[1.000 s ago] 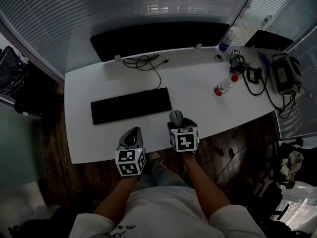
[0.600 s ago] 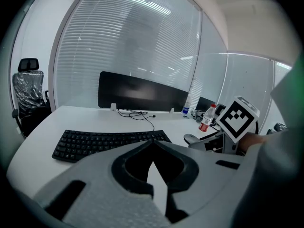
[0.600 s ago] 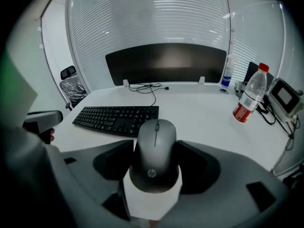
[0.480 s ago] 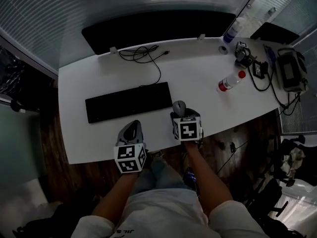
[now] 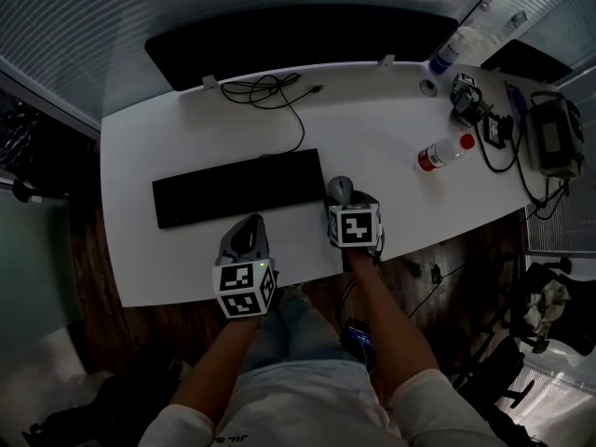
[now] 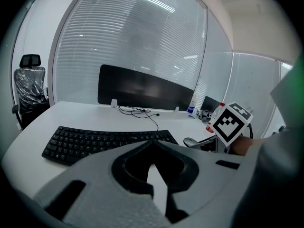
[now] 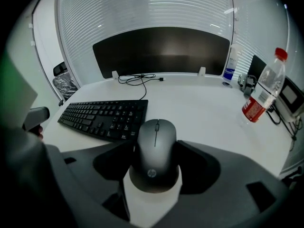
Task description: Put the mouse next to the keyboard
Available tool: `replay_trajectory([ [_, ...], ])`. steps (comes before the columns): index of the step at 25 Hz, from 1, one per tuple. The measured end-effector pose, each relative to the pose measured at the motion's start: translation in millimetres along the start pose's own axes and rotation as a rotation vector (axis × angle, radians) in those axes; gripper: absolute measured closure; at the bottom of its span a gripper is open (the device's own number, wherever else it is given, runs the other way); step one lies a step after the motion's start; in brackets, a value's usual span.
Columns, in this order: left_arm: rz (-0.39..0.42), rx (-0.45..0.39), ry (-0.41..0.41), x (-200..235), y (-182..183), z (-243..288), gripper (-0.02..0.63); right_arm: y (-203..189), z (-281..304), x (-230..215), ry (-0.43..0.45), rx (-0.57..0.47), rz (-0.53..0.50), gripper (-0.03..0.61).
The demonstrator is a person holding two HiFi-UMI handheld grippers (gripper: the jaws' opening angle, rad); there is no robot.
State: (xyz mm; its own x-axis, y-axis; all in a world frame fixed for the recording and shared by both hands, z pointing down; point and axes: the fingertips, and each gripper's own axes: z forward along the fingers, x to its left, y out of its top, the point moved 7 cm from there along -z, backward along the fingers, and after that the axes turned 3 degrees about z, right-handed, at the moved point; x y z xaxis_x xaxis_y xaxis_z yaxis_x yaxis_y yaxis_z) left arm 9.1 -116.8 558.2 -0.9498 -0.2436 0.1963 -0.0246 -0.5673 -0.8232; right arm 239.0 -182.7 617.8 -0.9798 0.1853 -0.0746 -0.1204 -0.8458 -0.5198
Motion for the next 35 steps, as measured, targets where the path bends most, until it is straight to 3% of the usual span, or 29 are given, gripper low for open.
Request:
replay_trajectory([
  [11,-0.002,0.036,0.009,2,-10,10,0.612,2,23,-24,-0.047,0.047,0.016,0.288],
  [29,-0.010,0.052,0.012,0,-14,14,0.612,-2,36,-30,0.033,0.024,-0.007,0.287],
  [35,-0.011,0.052,0.014,-1,-13,12,0.612,-2,33,-32,0.018,0.044,0.003,0.287],
])
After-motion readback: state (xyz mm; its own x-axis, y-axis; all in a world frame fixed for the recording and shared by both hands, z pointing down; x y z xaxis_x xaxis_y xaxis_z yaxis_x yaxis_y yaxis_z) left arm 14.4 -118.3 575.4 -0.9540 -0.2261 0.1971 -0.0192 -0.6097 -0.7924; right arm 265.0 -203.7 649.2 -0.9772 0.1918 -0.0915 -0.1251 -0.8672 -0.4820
